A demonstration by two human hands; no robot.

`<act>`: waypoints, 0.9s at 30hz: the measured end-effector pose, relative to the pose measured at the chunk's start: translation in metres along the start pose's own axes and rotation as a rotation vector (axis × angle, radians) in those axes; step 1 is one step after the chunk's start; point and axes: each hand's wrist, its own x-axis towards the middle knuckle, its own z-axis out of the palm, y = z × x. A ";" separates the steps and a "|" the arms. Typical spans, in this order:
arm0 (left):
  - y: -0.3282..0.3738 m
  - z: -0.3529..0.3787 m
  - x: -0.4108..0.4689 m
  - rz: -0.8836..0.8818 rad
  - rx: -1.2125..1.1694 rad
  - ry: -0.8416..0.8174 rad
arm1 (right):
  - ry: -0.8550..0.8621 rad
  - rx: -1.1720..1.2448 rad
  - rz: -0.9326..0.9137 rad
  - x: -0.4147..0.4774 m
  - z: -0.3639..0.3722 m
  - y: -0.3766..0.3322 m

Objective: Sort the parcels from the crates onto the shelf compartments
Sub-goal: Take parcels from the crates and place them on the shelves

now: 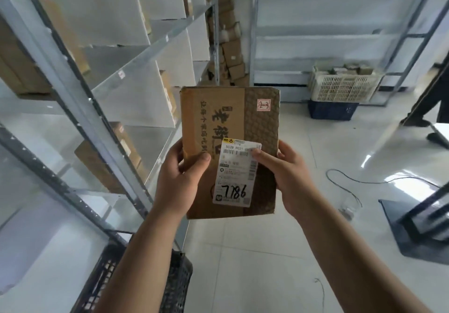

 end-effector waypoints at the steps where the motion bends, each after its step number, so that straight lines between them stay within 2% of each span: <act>1: 0.001 0.014 0.008 0.004 0.001 -0.004 | 0.007 0.000 0.001 0.009 -0.013 -0.004; 7: 0.008 0.080 0.055 -0.007 -0.039 -0.009 | 0.040 0.000 -0.003 0.063 -0.068 -0.023; 13: -0.004 0.119 0.122 -0.010 -0.042 -0.018 | 0.051 -0.021 0.005 0.135 -0.093 -0.028; 27: -0.037 0.200 0.369 -0.092 -0.060 -0.094 | 0.120 -0.054 0.036 0.384 -0.114 -0.037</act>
